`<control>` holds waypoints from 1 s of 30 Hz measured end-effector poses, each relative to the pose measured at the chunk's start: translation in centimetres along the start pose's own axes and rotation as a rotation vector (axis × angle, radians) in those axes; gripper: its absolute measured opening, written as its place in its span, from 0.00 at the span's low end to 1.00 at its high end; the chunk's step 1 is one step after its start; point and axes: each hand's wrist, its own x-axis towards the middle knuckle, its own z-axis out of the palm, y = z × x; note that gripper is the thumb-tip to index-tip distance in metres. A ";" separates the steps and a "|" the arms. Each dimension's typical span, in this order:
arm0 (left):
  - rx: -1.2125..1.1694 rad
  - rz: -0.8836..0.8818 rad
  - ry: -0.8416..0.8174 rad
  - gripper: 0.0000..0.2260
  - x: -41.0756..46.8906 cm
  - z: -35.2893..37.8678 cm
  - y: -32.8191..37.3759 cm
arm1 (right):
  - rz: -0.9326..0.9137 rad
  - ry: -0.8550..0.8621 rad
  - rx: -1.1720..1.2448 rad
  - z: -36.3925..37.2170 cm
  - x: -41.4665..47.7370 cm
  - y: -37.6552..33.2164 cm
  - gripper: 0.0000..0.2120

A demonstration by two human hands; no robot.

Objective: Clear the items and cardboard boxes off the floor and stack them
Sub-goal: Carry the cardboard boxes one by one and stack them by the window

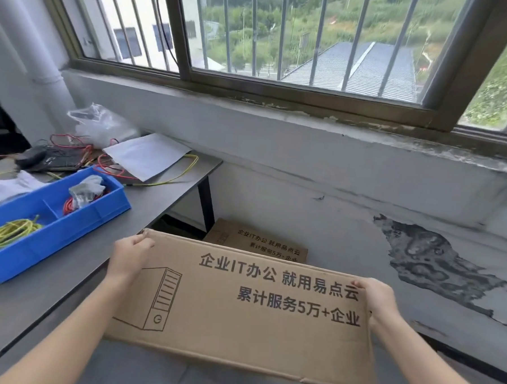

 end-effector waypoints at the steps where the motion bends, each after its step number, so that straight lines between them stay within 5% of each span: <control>1: -0.012 0.009 0.003 0.11 0.4 0.7 0.3 | 0.001 0.007 0.019 0.2 0.9 -0.3 0.10; 12: -0.098 0.081 -0.044 0.13 8.5 8.4 4.1 | 0.040 0.132 0.151 0.9 7.1 -2.9 0.10; 16: -0.113 0.067 -0.124 0.07 13.4 11.6 5.2 | 0.082 0.193 0.179 1.7 8.7 -4.5 0.10; 30: -0.110 0.038 -0.345 0.18 32.5 18.0 6.8 | 0.099 0.465 0.237 12.6 15.8 -6.5 0.11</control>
